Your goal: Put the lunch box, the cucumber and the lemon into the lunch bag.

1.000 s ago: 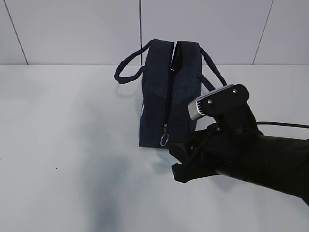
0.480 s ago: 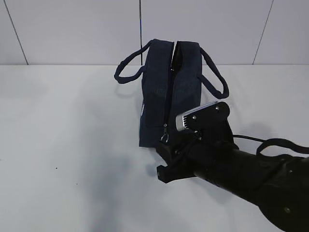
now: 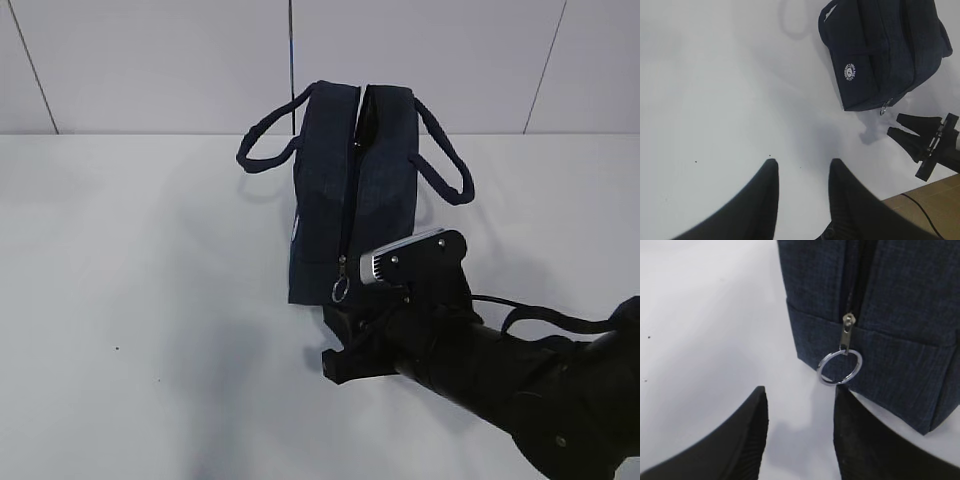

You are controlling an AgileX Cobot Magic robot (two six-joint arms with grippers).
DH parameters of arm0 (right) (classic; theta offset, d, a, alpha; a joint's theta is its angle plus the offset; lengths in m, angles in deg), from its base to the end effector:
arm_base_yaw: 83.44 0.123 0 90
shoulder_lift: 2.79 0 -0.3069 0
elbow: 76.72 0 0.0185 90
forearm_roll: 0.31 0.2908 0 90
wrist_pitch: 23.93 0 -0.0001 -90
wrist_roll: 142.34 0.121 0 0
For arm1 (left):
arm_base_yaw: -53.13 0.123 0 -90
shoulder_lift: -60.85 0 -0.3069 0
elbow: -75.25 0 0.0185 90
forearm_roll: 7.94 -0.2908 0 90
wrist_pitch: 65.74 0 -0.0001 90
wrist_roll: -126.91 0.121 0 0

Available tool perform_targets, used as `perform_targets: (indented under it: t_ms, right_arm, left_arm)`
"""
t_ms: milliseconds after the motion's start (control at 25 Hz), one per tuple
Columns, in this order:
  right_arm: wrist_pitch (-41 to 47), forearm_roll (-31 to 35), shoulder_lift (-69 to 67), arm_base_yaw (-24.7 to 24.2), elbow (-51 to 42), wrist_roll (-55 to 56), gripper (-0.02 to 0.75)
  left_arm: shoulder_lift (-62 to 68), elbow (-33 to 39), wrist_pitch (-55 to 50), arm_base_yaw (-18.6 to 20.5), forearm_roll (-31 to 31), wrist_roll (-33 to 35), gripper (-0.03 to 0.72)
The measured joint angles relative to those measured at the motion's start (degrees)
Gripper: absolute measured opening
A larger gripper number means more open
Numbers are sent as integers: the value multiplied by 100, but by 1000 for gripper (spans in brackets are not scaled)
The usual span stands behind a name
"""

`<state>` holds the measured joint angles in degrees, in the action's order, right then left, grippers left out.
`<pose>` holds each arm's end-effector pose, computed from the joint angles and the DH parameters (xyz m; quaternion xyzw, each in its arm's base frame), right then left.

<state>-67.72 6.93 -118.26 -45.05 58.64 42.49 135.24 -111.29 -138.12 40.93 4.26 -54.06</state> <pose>0.2857 0.2129 0.0789 -0.1856 0.8296 0.1817 0.4943 0.2452 -0.0780 0.4547 0.0957 0.9302 -0.1443 0.3238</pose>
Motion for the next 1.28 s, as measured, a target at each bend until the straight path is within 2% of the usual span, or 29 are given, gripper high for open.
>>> perform_targets:
  t_ms: [680,960,1280]
  right_arm:
    - [-125,188,-424,0,359,10,345]
    - [-199,795,-618,0,416,10,345]
    - [-275,838,-641,0,416,10,344]
  left_arm:
    - [0,0,0,0,-167,-9,245]
    - [0,0,0,0,-181,-9,245]
    - [0,0,0,0,-189,-9,245]
